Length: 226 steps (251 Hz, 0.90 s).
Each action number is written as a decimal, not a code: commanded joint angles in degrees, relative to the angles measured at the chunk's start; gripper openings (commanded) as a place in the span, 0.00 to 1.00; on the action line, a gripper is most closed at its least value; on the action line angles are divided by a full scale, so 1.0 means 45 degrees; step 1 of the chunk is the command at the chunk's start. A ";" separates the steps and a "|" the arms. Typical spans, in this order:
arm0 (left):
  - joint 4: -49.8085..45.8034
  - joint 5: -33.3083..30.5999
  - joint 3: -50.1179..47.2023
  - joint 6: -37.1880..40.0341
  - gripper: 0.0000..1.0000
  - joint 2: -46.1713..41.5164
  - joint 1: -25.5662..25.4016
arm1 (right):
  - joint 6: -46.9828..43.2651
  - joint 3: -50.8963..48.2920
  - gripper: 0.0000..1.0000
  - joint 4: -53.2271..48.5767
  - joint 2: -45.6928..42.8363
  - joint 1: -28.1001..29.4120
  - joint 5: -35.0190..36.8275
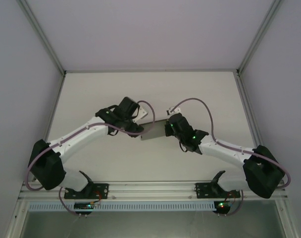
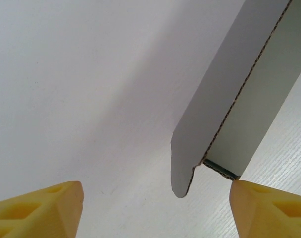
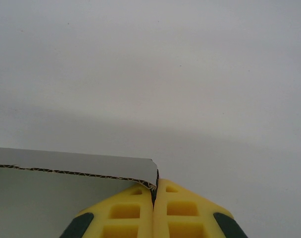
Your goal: Assemble paper box
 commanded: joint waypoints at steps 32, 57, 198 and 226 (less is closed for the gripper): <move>0.0857 0.0643 -0.0059 -0.0887 0.35 0.0509 -0.0072 | 0.0307 0.0842 0.00 -0.2460 0.0766 0.0142 0.0087; 0.0895 0.0673 0.0017 -0.1211 0.18 0.0620 -0.0057 | 0.0365 0.1047 0.00 -0.2694 0.0948 0.0156 0.0203; 0.0203 0.1525 0.0699 -0.4170 0.00 0.0479 0.0068 | 0.0010 0.1070 0.00 -0.3339 0.0905 0.0894 0.1106; -0.0644 0.3178 0.1348 -0.5216 0.00 0.0768 0.0551 | -0.0241 0.0916 0.00 -0.3067 0.0887 0.1089 0.1212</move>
